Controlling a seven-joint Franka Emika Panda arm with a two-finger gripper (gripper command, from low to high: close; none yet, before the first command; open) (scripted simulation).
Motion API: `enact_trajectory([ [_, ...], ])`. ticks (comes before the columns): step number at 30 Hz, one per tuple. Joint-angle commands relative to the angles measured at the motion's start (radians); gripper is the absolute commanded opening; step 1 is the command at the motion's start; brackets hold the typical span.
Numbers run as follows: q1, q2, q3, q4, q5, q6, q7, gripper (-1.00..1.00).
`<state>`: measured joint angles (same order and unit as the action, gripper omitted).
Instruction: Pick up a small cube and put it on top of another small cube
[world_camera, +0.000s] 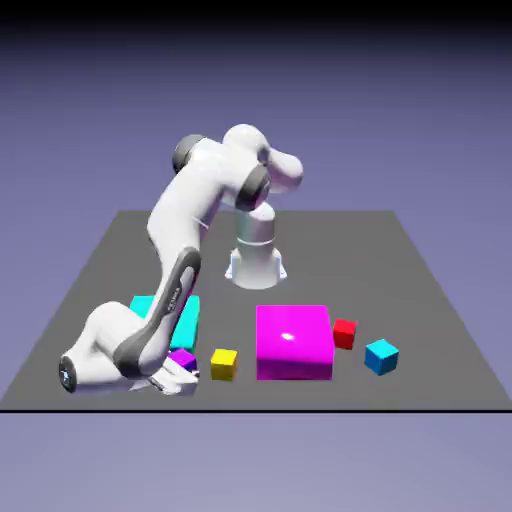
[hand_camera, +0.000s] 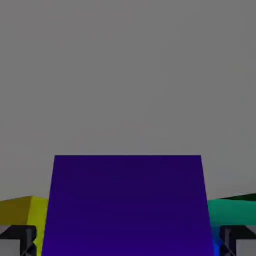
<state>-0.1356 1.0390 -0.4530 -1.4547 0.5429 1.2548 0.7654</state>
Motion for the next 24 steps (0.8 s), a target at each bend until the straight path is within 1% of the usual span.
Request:
enact_trajectory([
  [1,-0.012,0.006,-0.001,0.036,-0.004,-0.027,0.007,-1.0],
  [5,-0.062,0.022,-0.008,0.173,-0.011,-0.125,0.033,-1.0],
  [8,-0.072,-0.086,0.049,0.102,-0.077,-0.078,0.018,-1.0],
  [18,0.073,-0.333,0.411,-0.139,-0.428,0.032,0.028,-1.0],
  [24,0.21,-0.368,0.628,-0.231,-0.62,0.049,0.059,-1.0],
])
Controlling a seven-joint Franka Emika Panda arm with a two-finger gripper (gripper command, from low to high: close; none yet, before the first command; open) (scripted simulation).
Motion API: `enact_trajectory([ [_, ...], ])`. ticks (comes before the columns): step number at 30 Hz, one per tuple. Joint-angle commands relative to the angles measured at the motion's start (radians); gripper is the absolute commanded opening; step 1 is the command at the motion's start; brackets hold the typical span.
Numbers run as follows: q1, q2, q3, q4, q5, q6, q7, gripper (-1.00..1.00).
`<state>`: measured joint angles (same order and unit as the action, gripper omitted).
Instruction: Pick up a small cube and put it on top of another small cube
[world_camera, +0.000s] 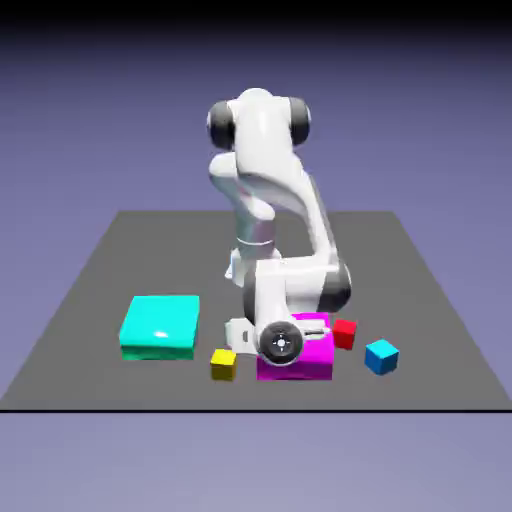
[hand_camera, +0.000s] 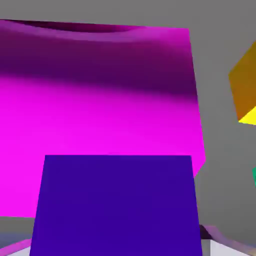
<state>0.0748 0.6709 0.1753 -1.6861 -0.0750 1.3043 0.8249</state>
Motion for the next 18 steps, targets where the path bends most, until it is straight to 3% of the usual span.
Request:
enact_trajectory([
  [1,0.024,-0.004,0.036,-0.014,-0.033,0.002,0.005,-1.0],
  [9,0.218,0.058,0.271,-0.068,-0.223,-0.021,0.063,-1.0],
  [14,0.184,0.044,0.259,-0.24,-0.244,0.131,0.078,-1.0],
  [15,0.184,0.044,0.259,-0.24,-0.244,0.131,0.078,1.0],
  [18,0.198,0.05,0.264,-0.167,-0.235,0.067,0.071,1.0],
])
